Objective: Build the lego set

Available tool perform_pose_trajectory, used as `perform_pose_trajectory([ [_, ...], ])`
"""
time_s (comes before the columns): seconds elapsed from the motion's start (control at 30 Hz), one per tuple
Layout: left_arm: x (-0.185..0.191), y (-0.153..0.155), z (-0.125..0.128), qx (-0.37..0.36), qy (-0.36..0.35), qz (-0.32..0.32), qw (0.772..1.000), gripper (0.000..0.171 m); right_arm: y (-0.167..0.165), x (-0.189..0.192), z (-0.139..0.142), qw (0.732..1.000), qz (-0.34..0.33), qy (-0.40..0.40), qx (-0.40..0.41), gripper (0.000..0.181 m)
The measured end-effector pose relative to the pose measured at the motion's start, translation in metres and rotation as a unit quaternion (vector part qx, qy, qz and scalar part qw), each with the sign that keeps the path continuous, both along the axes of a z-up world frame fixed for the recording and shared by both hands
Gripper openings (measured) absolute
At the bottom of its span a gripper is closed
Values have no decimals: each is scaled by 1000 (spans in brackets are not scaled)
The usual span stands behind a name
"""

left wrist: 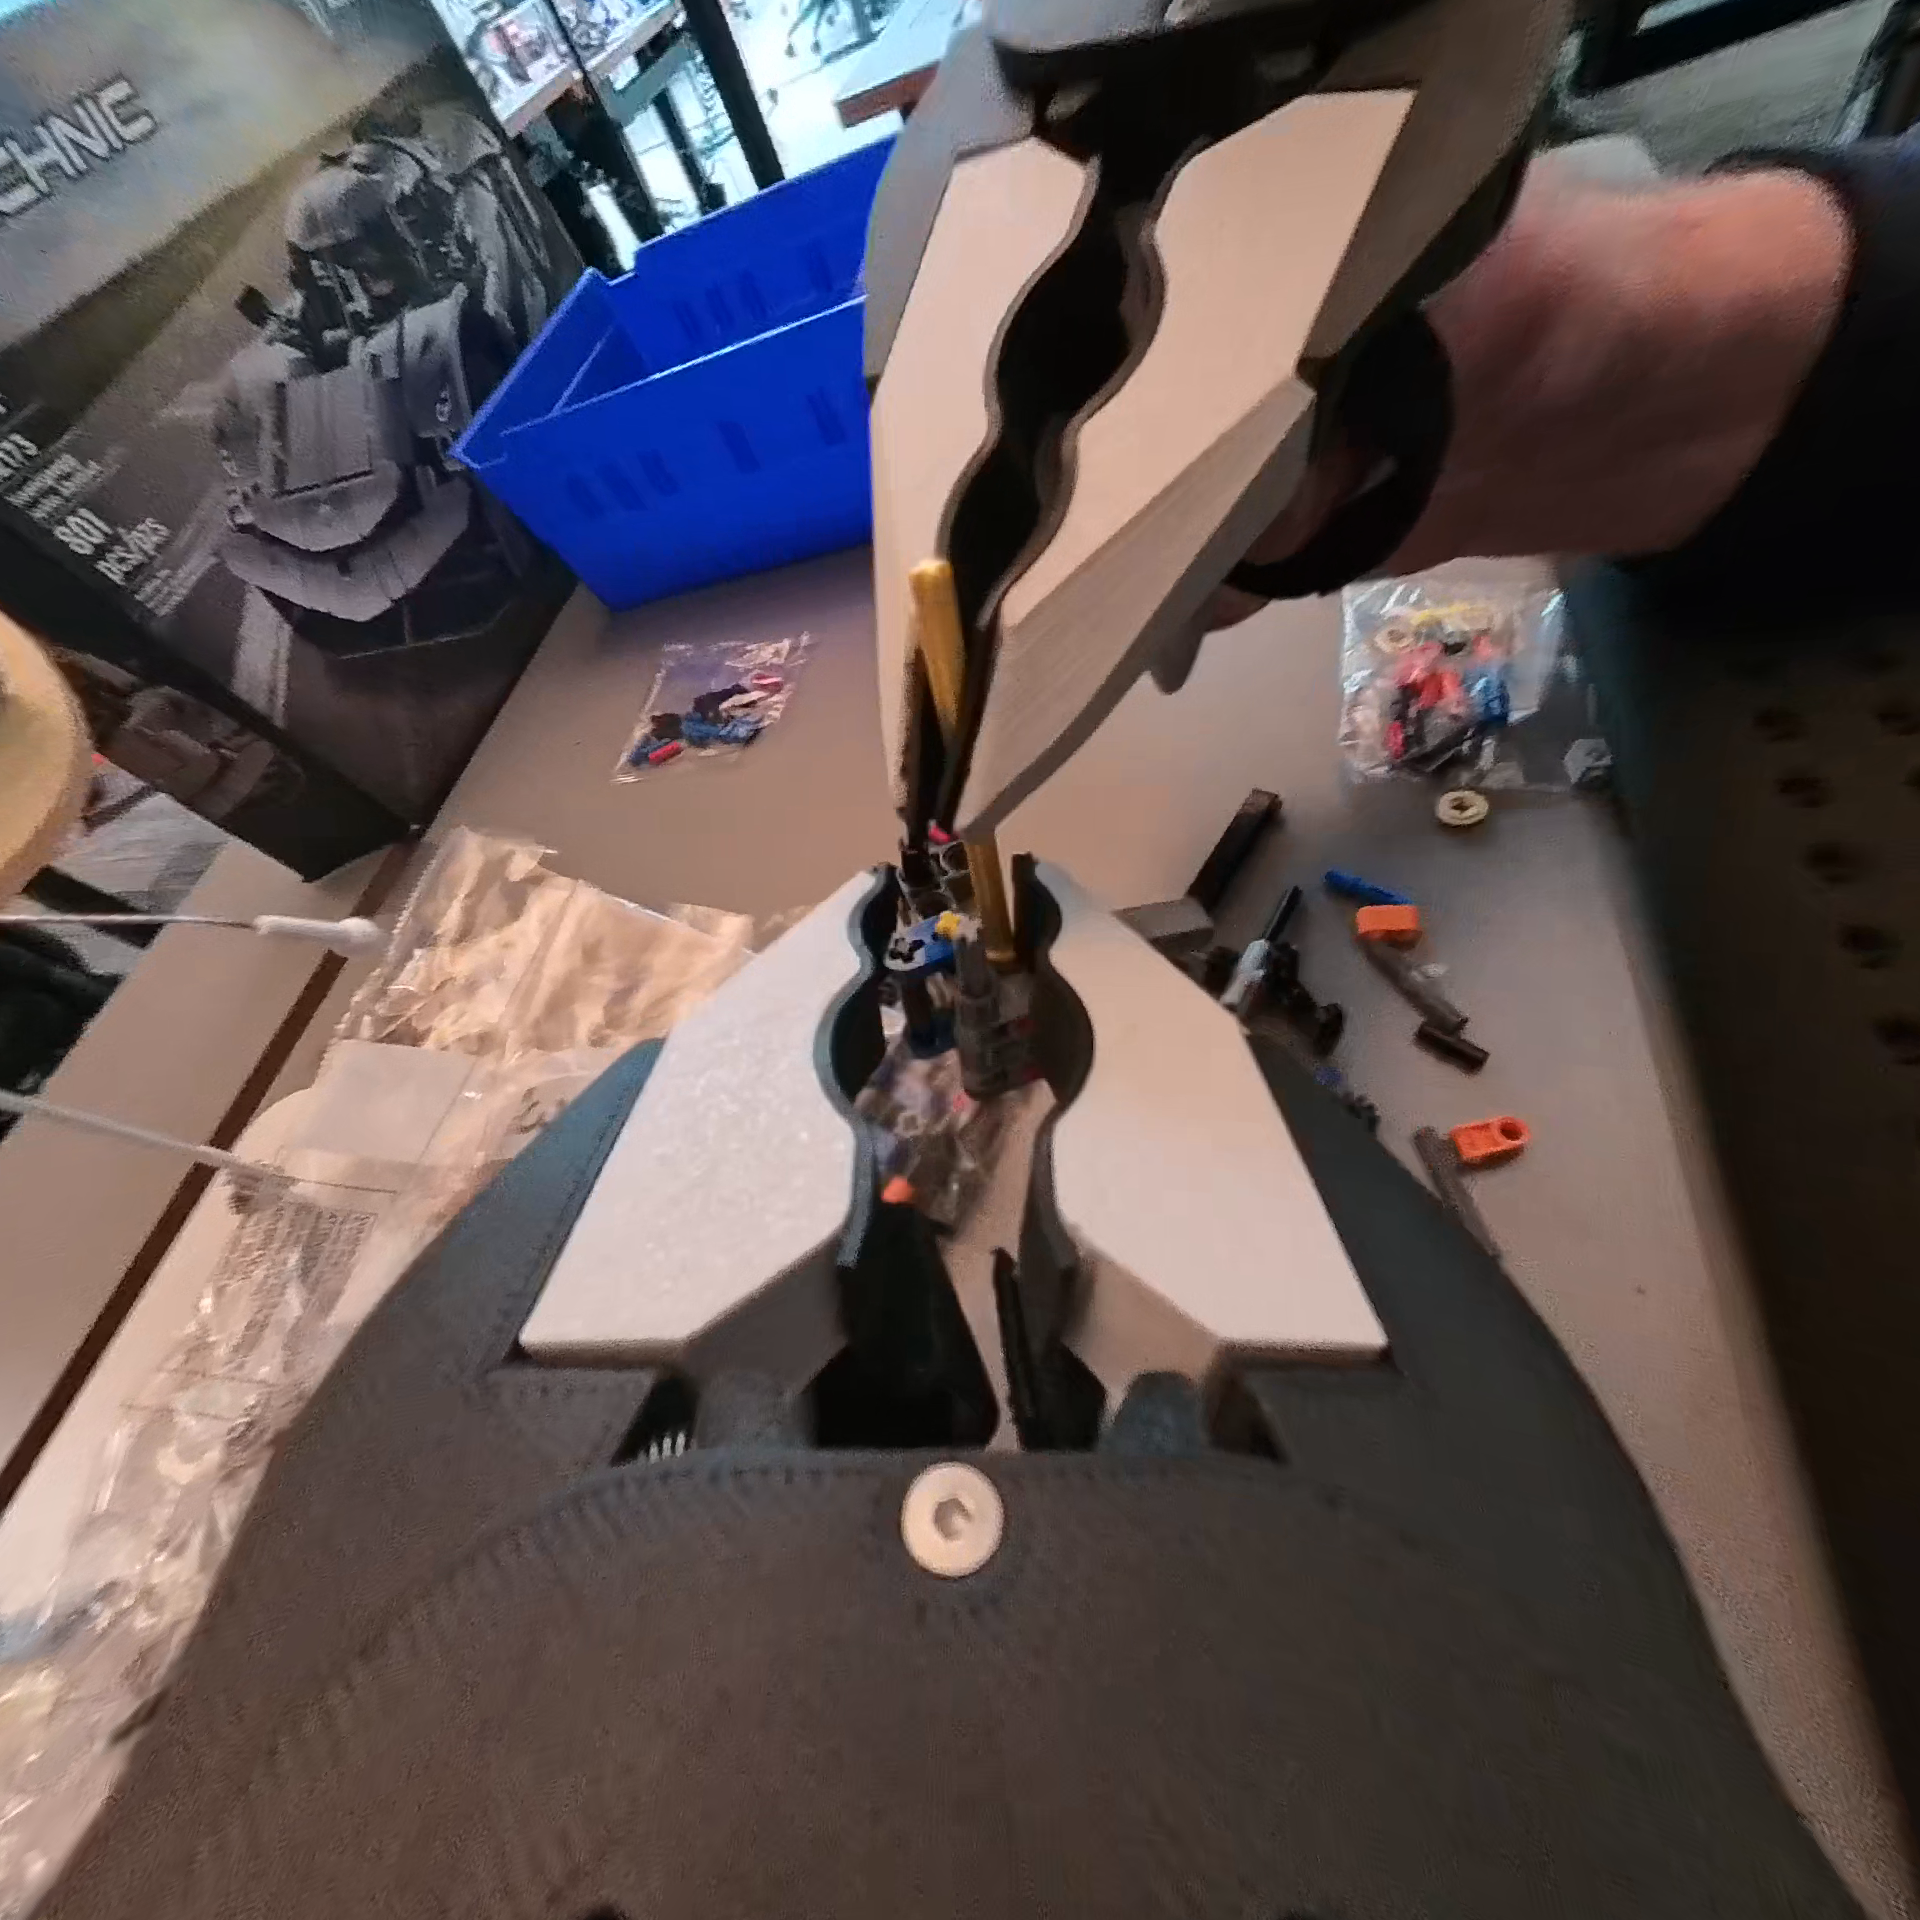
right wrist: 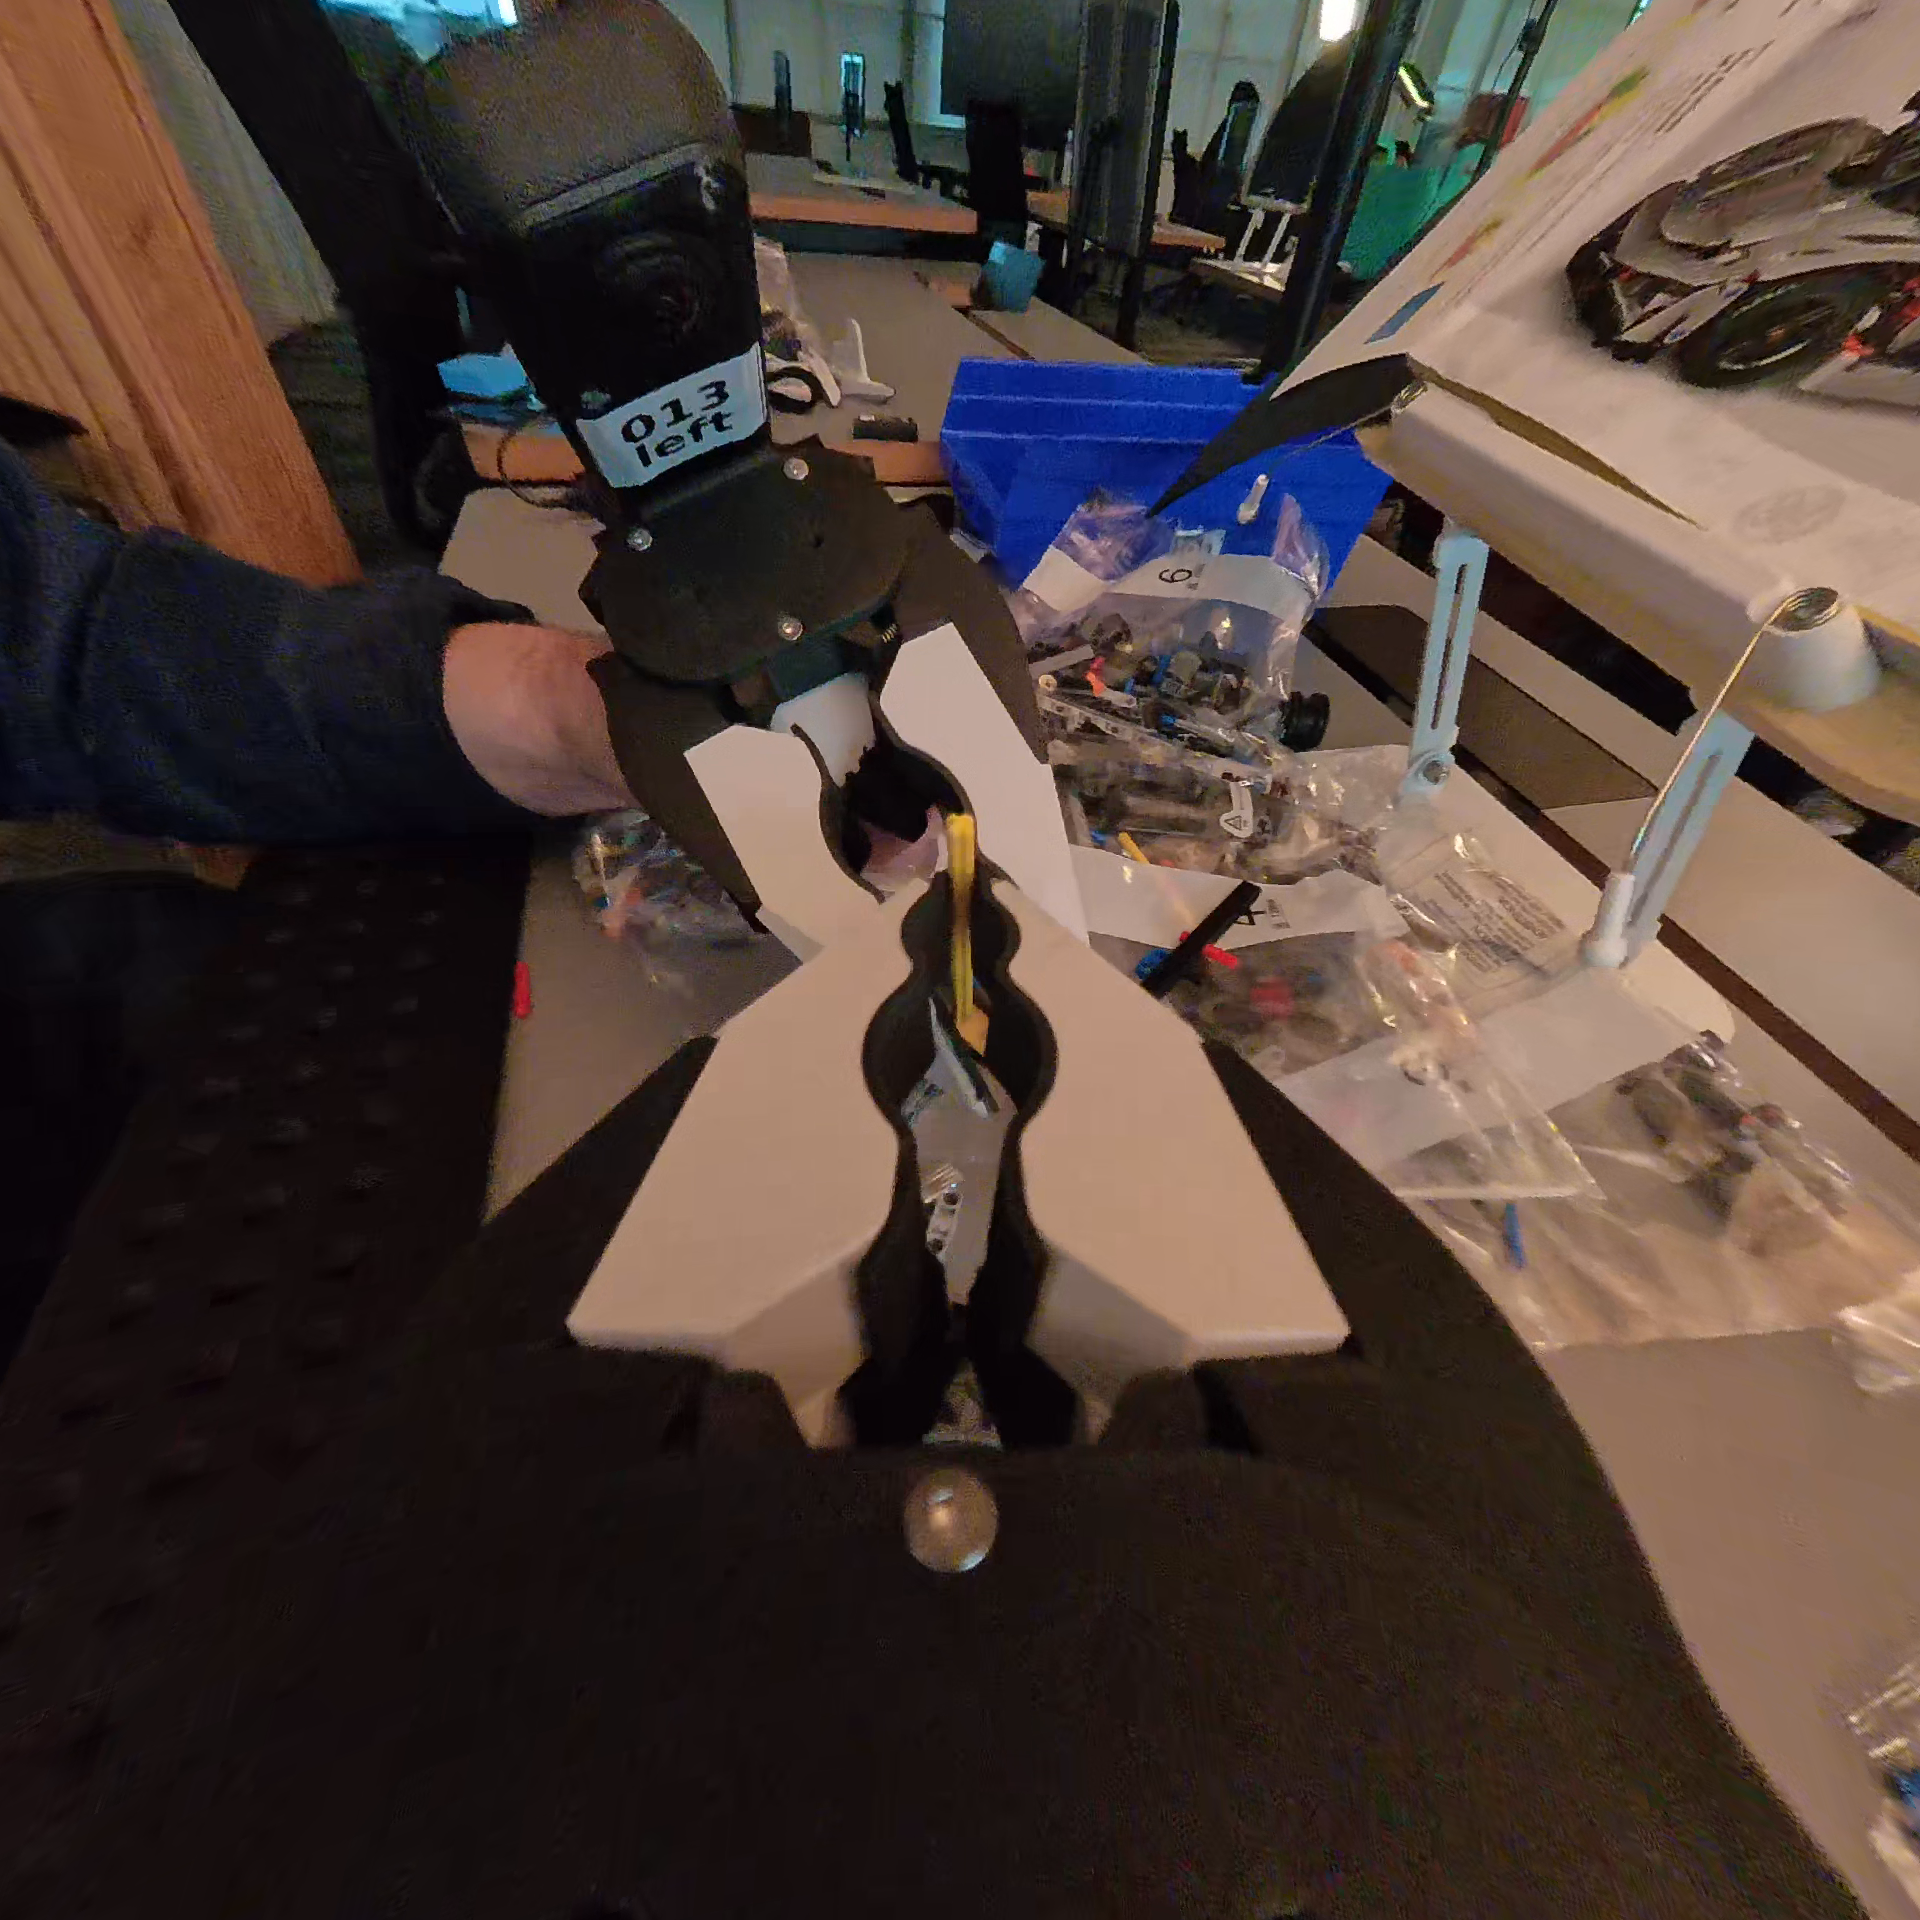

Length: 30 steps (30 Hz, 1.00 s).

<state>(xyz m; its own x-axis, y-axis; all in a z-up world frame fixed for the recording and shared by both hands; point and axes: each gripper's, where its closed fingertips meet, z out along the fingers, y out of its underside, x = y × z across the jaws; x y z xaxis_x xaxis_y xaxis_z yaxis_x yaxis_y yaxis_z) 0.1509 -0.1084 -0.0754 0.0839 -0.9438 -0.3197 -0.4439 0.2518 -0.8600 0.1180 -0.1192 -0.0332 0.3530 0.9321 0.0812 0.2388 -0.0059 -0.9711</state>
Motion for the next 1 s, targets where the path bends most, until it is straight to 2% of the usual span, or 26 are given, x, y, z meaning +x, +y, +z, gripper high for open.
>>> perform_pose_trajectory([
  [0.13,0,1,2,-17,-13,-7,1000,22,-4,-3,2,998,-17,-33,41,0],
  [0.2,0,-1,1,-22,-2,-2,1000,21,3,2,8,999,-30,-1,18,0],
  [0.27,-1,-18,-45,18,115,-40,992,15,20,34,40,992,-74,103,-8,0],
  [0.3,4,-38,-61,20,138,-80,987,15,30,57,48,986,-101,133,-15,0],
  [0.33,12,-42,-55,34,129,-81,988,15,32,62,40,986,-100,126,-39,0],
  [0.37,18,-37,-37,27,96,-74,992,15,30,56,23,991,-91,87,-45,0],
  [0.4,20,-27,-19,12,62,-58,996,14,26,46,12,995,-77,56,-42,0],
  [0.43,16,-17,-12,8,48,-41,998,15,24,40,8,996,-65,39,-46,0],
  [0.47,11,-13,-16,3,50,-35,998,15,26,41,5,996,-61,30,-59,0],
  [0.53,3,-13,-30,-12,61,-33,997,16,27,51,14,993,-52,65,-78,0],
  [0.57,2,-15,-28,-17,53,-37,998,16,24,55,13,993,-41,61,-92,1],
  [0.67,1,-10,-13,-13,23,-34,999,16,21,66,-17,984,-18,27,-178,1],
  [0.8,1,-10,-22,9,39,-43,998,18,12,64,-49,968,6,-21,-252,1],
  [0.87,3,-13,-19,11,32,-48,998,17,7,59,-64,956,18,-46,-288,14],
  [1.0,-1,-8,-19,3,31,-40,999,16,11,57,-64,970,1,-74,-232,22],
])
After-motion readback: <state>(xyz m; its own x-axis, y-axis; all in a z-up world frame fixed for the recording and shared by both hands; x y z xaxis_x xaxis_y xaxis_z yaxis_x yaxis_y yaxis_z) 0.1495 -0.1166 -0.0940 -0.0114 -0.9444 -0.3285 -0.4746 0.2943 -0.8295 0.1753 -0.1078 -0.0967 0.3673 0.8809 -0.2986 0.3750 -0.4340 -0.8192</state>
